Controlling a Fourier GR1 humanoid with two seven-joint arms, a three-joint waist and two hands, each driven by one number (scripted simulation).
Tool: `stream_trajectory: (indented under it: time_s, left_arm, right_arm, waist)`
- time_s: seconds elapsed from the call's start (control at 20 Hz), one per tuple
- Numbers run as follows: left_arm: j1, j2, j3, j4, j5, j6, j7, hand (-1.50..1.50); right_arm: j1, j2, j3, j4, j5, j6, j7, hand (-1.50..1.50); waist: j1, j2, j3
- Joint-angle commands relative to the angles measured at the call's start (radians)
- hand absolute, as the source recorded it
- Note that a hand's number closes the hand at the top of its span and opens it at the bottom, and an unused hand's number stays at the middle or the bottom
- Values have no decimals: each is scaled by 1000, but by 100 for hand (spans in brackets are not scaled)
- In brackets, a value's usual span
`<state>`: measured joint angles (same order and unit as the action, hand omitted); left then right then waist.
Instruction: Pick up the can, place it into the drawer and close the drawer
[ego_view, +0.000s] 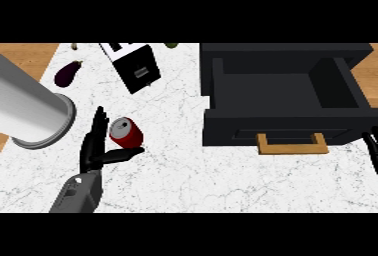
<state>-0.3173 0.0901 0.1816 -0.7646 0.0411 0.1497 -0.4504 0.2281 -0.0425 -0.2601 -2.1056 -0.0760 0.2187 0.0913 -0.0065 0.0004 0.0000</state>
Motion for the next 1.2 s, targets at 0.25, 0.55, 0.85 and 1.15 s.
stream_trajectory:
  time_s: [0.25, 0.55, 0.85, 1.15]
  left_arm:
    - [-58, 4, 10, 96, 21, -3, -44, -150]
    - [-49, -14, -38, 15, 11, -10, 7, -150]
    - [-200, -28, 0, 210, 17, 11, -65, 150]
    - [-229, -7, 21, 237, 61, -89, -73, 150]
  right_arm:
    - [16, 41, 86, -2, 74, -55, -34, -150]
    - [64, 41, 74, 63, 72, -20, -151, -150]
    - [73, 9, -9, -83, -39, 29, 9, -150]
    - [75, 36, -9, -25, -13, 32, -62, -150]
  waist:
    - [1, 0, 0]
    - [4, -2, 0]
    - [-5, 0, 0]
    - [-4, 1, 0]
